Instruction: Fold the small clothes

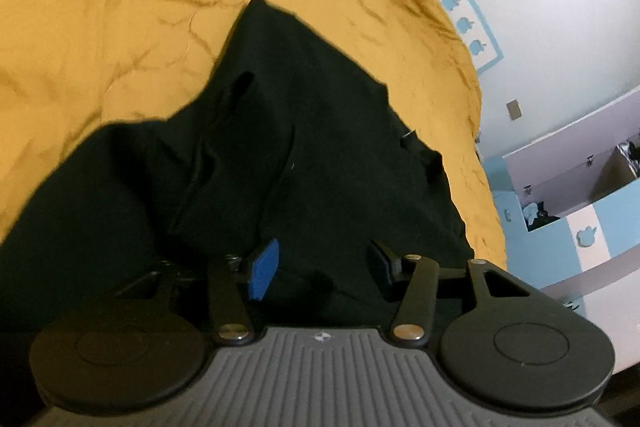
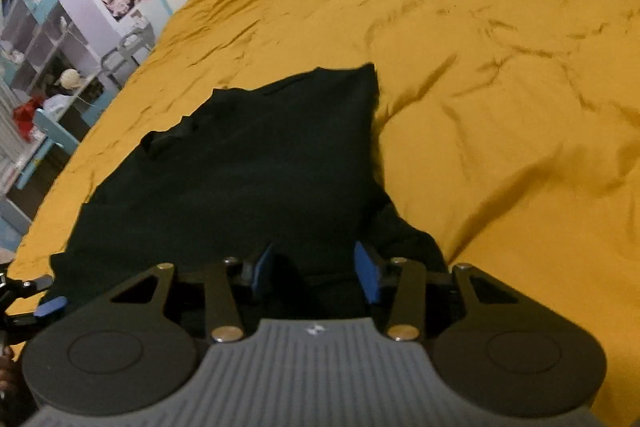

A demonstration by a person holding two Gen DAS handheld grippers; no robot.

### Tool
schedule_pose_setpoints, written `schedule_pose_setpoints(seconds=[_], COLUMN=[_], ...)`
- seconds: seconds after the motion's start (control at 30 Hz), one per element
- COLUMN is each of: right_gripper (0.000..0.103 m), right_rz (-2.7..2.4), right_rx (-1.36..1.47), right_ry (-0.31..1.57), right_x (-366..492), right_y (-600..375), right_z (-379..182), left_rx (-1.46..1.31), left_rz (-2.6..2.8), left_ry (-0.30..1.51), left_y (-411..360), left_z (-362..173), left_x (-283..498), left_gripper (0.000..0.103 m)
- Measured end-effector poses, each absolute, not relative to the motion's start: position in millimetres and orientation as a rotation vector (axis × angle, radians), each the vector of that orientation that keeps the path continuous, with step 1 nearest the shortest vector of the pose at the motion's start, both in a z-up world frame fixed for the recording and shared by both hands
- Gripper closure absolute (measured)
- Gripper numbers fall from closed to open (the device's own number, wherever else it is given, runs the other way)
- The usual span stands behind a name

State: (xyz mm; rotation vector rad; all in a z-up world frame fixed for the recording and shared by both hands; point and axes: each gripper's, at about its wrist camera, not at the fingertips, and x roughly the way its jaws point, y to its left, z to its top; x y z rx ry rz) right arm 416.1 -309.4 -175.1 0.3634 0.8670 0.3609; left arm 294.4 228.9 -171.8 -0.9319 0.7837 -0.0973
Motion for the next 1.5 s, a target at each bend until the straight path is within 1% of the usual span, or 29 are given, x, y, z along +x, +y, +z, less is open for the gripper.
schedule_pose_setpoints(seconds=[0.03,0.07,0.1,0.17,0.2,0.23,0.3,0.4,0.5,0.57,0.63,0.83,1.07,1.2,1.43,1.47,1.5], right_gripper=[0.058,0.046,0.040,0.040,0.037,0.035,0.031,0.030,0.031,0.031,0.031,0.031,0.033,0.033,0.034,0.040,0.049], right_rz=[0.355,0.349,0.338,0.349,0.364,0.375,0.417,0.524,0.627,0.676,0.703,0.754,0.796,0.836,0.869,0.867,0.857], right_rx=[0.391,0.415,0.432,0.425,0.406,0.387,0.360,0.295,0.201,0.180,0.194,0.307,0.342,0.284,0.269,0.256,0.243], right_ry=[0.868,0.868,0.863,0.810,0.792,0.778,0.742,0.711,0.705,0.741,0.790,0.919,0.959,0.976,1.034,1.031,1.024], right_x=[414,410,403,376,361,345,310,258,200,168,143,110,99,95,96,95,93], right_y=[-316,-318,-320,-320,-324,-330,-342,-361,-387,-406,-424,-459,-458,-449,-443,-441,-440], right_z=[-173,-168,-161,-137,-126,-114,-90,-68,-61,-69,-81,-131,-166,-168,-169,-168,-167], left_rx=[-0.933,-0.914,-0.892,-0.835,-0.811,-0.792,-0.738,-0.702,-0.728,-0.741,-0.764,-0.776,-0.812,-0.733,-0.707,-0.688,-0.672], left_rz=[-0.089,-0.078,-0.069,-0.076,-0.089,-0.093,-0.098,-0.136,-0.223,-0.292,-0.336,-0.403,-0.405,-0.451,-0.545,-0.554,-0.549], left_ry=[0.797,0.814,0.823,0.821,0.828,0.848,0.904,0.918,0.845,0.759,0.714,0.702,0.730,0.815,0.879,0.875,0.866], left_y=[228,227,224,221,220,220,219,227,240,252,264,290,299,288,267,262,258], left_z=[-167,-159,-150,-129,-119,-113,-100,-94,-95,-97,-103,-140,-174,-180,-196,-193,-191], left_x=[294,292,288,274,264,256,231,186,132,93,63,1,-16,-8,6,5,3], left_gripper=[0.042,0.041,0.040,0.033,0.021,0.011,0.011,0.011,0.011,0.011,0.011,0.010,0.010,0.010,0.011,0.011,0.012])
